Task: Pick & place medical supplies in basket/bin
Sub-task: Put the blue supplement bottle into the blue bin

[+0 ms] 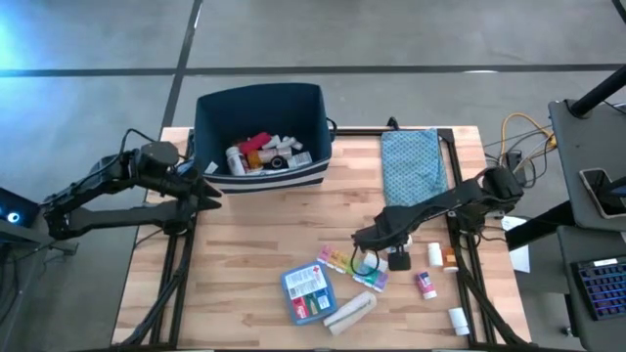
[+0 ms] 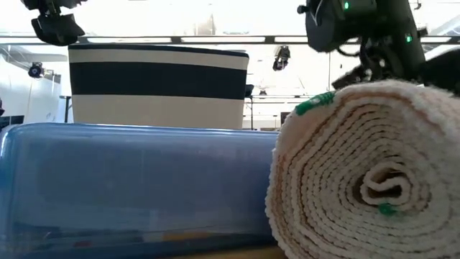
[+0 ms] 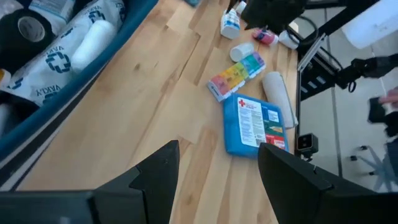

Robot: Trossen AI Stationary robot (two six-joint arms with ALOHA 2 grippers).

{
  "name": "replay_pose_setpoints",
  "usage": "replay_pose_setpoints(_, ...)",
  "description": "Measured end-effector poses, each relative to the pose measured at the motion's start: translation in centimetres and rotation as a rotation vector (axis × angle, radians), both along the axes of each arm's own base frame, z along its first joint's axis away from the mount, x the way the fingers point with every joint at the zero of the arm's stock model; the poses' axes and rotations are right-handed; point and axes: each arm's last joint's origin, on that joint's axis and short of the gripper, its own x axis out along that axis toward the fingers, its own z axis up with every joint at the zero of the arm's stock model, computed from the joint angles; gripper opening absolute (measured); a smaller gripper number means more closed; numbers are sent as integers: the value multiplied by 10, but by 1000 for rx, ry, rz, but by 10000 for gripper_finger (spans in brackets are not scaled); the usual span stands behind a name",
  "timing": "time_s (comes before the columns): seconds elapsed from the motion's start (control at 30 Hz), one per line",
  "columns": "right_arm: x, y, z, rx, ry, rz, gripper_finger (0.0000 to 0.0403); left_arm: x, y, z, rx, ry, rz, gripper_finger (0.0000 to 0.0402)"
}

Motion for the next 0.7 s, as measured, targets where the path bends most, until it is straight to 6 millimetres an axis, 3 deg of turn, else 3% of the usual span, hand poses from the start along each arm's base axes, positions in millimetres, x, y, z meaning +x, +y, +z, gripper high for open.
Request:
replay_pose_setpoints(0.23,-13,-5,-35,14,-29,74,329,0,0,0,-46,6,38,198)
replay_pose_setpoints(0.33,-19,-7,-41,7,-15,37,326,0,0,0,-48,8,41,198)
replay_pose_setpoints(0.43,-19,-9,-40,3,-15,-22,301,0,0,-1,-43,10,46,198)
replay_pose_setpoints(0.6,-6,-15,-29,-30,-79,-59,208,2,2,-3,0,37,64,198)
replay_pose_setpoints(0.7,11,-17,-11,-19,-150,-109,203,2,3,-3,2,41,67,198)
